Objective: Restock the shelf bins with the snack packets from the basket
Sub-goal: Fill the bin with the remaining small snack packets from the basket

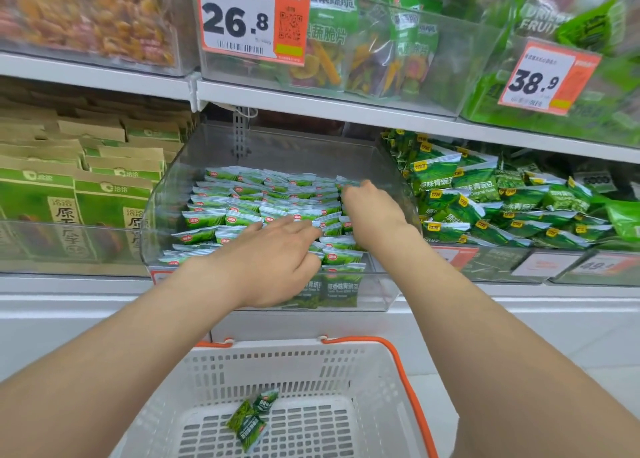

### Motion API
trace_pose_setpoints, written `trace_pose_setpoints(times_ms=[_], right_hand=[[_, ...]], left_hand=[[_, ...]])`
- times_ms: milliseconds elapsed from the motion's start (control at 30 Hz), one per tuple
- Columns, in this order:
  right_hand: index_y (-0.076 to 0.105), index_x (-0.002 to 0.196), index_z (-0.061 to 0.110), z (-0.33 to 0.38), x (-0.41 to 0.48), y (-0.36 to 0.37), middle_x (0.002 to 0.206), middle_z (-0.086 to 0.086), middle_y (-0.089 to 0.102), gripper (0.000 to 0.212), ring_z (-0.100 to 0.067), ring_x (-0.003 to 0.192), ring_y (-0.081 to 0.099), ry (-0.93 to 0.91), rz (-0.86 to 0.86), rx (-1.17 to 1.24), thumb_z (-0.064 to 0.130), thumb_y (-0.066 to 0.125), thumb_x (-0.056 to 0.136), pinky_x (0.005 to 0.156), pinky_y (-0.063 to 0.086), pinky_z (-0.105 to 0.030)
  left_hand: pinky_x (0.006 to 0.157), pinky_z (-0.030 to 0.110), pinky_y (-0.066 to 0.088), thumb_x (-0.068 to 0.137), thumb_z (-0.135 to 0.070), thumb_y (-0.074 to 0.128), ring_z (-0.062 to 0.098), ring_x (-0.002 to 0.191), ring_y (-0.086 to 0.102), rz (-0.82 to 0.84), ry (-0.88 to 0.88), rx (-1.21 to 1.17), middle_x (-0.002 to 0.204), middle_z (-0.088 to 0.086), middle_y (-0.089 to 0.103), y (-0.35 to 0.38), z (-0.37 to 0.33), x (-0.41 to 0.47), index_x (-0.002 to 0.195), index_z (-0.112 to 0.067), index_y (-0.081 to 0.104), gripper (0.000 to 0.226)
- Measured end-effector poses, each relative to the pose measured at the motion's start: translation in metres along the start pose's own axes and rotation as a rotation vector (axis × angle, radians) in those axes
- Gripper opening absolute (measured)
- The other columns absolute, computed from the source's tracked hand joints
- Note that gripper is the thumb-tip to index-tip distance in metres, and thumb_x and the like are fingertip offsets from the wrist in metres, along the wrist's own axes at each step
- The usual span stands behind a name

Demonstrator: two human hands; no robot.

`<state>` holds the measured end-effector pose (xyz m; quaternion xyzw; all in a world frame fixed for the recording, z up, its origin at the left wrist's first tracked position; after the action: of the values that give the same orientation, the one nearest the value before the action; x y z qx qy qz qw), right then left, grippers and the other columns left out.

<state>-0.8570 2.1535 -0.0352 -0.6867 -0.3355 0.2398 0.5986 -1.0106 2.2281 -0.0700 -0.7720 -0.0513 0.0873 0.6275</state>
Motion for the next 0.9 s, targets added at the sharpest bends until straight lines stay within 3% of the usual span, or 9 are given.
trace_pose_setpoints(times_ms=[133, 233, 333, 467, 533, 600, 700, 767, 900], right_hand=[[0.056, 0.129, 0.005, 0.002, 0.002, 0.002, 0.129, -0.017, 0.056, 0.041, -0.038, 0.120, 0.060, -0.001, 0.030, -0.024, -0.009, 0.063, 0.092, 0.077, 0.045, -0.040], [0.060, 0.122, 0.007, 0.003, -0.002, -0.002, 0.123, -0.016, 0.060, 0.035, -0.037, 0.121, 0.056, -0.033, -0.032, -0.083, -0.006, 0.065, 0.090, 0.084, 0.046, -0.041], [0.056, 0.108, 0.009, -0.003, -0.010, -0.014, 0.111, -0.016, 0.056, 0.031, -0.040, 0.110, 0.061, -0.032, -0.044, -0.013, -0.002, 0.076, 0.087, 0.074, 0.043, -0.040], [0.043, 0.094, 0.009, -0.011, -0.038, -0.041, 0.087, -0.008, 0.041, 0.026, -0.039, 0.089, 0.058, -0.066, -0.140, 0.060, -0.007, 0.064, 0.089, 0.067, 0.041, -0.042], [0.055, 0.098, 0.010, -0.011, -0.064, -0.055, 0.083, -0.008, 0.052, 0.011, -0.040, 0.085, 0.062, -0.086, -0.308, 0.114, 0.004, 0.060, 0.089, 0.061, 0.046, -0.041], [0.065, 0.099, 0.020, -0.006, -0.098, -0.060, 0.084, -0.006, 0.066, 0.014, -0.039, 0.084, 0.064, -0.101, -0.382, 0.212, 0.021, 0.058, 0.087, 0.064, 0.054, -0.041], [0.063, 0.094, 0.021, 0.008, -0.138, -0.045, 0.083, -0.003, 0.060, 0.009, -0.037, 0.087, 0.061, -0.173, -0.178, 0.225, 0.023, 0.059, 0.085, 0.066, 0.050, -0.038], [0.056, 0.089, 0.020, 0.018, -0.155, -0.025, 0.078, -0.001, 0.043, 0.007, -0.034, 0.081, 0.053, -0.228, 0.024, 0.152, 0.017, 0.062, 0.086, 0.065, 0.041, -0.035], [0.034, 0.076, 0.017, 0.038, -0.180, 0.011, 0.075, 0.001, 0.032, 0.036, -0.029, 0.076, 0.044, -0.382, 0.218, 0.028, 0.019, 0.068, 0.087, 0.065, 0.036, -0.034]], left_hand=[[0.126, 0.049, 0.025, 0.090, -0.054, 0.004, 0.020, 0.158, 0.021, -0.063, 0.017, 0.009, 0.169, -0.001, 0.030, 0.000, 0.002, 0.000, 0.160, -0.025, 0.030, 0.080], [0.115, 0.046, 0.039, 0.083, -0.054, -0.003, 0.024, 0.145, 0.042, -0.145, 0.013, 0.106, 0.155, 0.004, 0.048, -0.006, -0.001, -0.002, 0.147, -0.020, 0.046, 0.087], [0.098, 0.043, 0.045, 0.089, -0.048, 0.000, 0.024, 0.118, 0.059, -0.292, 0.019, 0.249, 0.129, 0.000, 0.063, -0.010, -0.008, -0.007, 0.129, -0.020, 0.057, 0.075], [0.088, 0.042, 0.045, 0.101, -0.040, 0.020, 0.027, 0.109, 0.061, -0.505, 0.054, 0.302, 0.123, -0.001, 0.068, -0.015, -0.020, -0.022, 0.115, -0.021, 0.069, 0.055], [0.075, 0.042, 0.042, 0.101, -0.039, 0.036, 0.028, 0.088, 0.057, -0.682, 0.106, 0.188, 0.095, 0.000, 0.065, -0.023, -0.033, -0.038, 0.092, -0.020, 0.072, 0.042], [0.060, 0.038, 0.038, 0.096, -0.041, 0.043, 0.027, 0.070, 0.054, -0.744, 0.118, 0.090, 0.071, -0.003, 0.056, -0.028, -0.044, -0.056, 0.075, -0.024, 0.063, 0.033], [0.049, 0.032, 0.035, 0.089, -0.046, 0.039, 0.027, 0.059, 0.054, -0.476, 0.075, 0.130, 0.061, -0.003, 0.056, -0.008, -0.051, -0.064, 0.071, -0.022, 0.054, 0.034], [0.055, 0.032, 0.042, 0.092, -0.046, 0.041, 0.029, 0.070, 0.063, -0.212, 0.035, 0.217, 0.073, -0.001, 0.064, 0.022, -0.047, -0.059, 0.082, -0.022, 0.063, 0.034], [0.066, 0.036, 0.054, 0.097, -0.041, 0.047, 0.031, 0.086, 0.067, 0.227, 0.000, 0.172, 0.095, 0.003, 0.070, 0.097, -0.035, -0.046, 0.097, -0.021, 0.069, 0.030]])
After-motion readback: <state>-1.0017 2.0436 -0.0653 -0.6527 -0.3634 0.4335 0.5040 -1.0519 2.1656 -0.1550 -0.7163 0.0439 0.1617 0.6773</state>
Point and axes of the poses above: each hand's wrist, its own x-axis towards the middle knuckle, its own y-axis out of the palm, z = x × y, the point moved 4 cm from there along x, towards the middle knuckle
